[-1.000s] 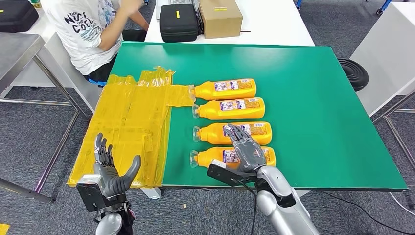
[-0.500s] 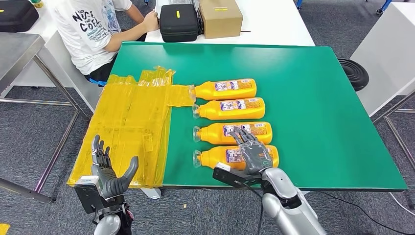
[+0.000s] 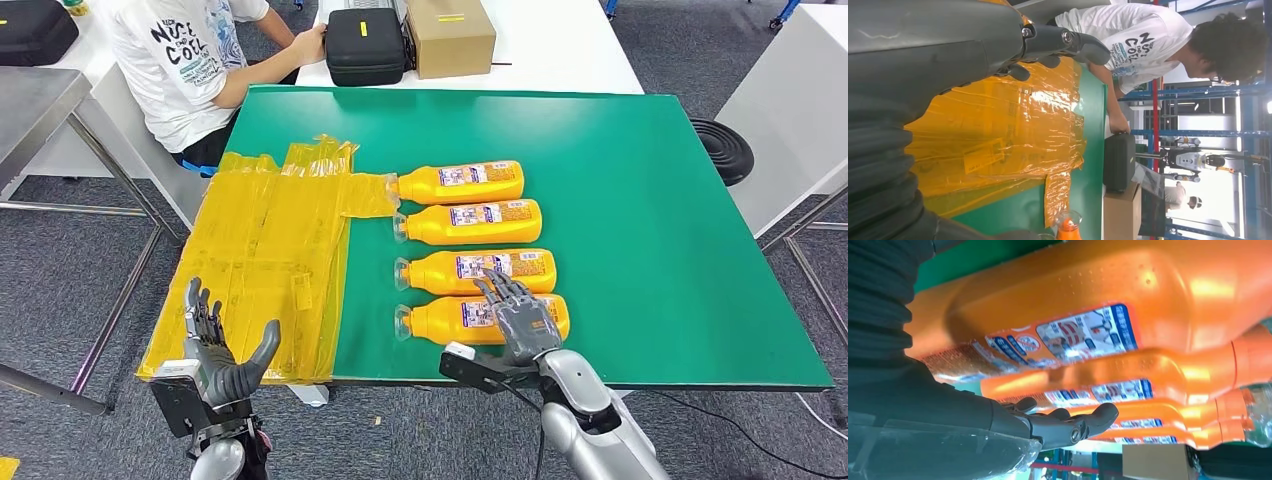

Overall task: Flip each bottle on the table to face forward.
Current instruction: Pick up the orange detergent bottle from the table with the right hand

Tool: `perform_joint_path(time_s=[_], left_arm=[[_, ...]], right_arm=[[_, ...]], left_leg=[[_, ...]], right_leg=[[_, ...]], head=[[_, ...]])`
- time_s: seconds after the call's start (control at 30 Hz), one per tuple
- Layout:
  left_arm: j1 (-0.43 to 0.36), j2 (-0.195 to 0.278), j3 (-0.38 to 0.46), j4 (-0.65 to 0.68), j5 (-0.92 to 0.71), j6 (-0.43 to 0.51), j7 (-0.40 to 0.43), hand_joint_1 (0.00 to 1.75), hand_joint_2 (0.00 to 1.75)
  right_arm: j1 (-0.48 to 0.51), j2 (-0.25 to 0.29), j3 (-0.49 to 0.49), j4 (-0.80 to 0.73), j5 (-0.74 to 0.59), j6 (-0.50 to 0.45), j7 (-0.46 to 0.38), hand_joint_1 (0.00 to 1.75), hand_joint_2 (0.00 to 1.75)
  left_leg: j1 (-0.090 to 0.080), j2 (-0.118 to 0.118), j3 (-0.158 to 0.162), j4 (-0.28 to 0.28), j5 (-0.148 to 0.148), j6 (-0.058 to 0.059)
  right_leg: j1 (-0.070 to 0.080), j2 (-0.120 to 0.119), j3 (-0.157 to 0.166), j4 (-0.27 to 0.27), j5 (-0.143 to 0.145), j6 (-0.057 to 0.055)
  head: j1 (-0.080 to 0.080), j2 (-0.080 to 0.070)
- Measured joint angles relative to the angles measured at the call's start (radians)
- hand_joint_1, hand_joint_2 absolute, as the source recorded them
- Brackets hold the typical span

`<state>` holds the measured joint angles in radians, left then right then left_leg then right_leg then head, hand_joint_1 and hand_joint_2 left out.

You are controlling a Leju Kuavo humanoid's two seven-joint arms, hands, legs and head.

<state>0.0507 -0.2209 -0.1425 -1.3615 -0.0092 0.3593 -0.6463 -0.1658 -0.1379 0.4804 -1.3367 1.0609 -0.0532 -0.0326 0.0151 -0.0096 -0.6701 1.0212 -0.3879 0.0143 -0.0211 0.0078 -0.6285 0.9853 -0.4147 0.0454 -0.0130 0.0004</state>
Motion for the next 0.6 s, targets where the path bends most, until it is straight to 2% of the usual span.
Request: perform_joint_path(time_s=[0.6], left_arm=[[0.000, 0.000, 0.008, 0.000, -0.002, -0.002, 0.000, 0.00, 1.75]], right_arm=[[0.037, -0.008, 0.000, 0.001, 0.019, 0.010, 0.036, 0.00, 1.75]], left_leg=[[0.000, 0.000, 0.000, 0.000, 0.000, 0.000]], right_leg=[[0.000, 0.000, 0.000, 0.000, 0.000, 0.000]], head=[[0.000, 0.000]])
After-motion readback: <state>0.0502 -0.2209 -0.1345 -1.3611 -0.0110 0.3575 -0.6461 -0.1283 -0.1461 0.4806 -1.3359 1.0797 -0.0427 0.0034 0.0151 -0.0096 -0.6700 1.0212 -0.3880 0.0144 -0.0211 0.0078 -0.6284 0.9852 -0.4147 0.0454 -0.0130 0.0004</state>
